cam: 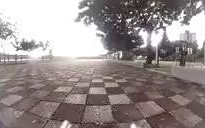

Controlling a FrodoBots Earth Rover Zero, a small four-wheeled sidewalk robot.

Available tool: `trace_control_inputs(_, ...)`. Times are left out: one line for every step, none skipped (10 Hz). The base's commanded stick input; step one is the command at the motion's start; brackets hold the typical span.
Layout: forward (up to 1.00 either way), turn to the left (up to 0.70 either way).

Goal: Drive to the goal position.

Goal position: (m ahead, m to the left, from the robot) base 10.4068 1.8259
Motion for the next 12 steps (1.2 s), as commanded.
trace_control_inputs(0.70,0.00)
trace_control_inputs(0.70,0.00)
trace_control_inputs(0.70,0.00)
trace_control_inputs(0.70,0.00)
trace_control_inputs(0.70,0.00)
trace_control_inputs(0.70,0.00)
trace_control_inputs(0.70,0.00)
trace_control_inputs(0.70,0.00)
trace_control_inputs(0.70,0.00)
trace_control_inputs(0.70,0.00)
trace_control_inputs(0.70,0.00)
trace_control_inputs(0.70,0.00)
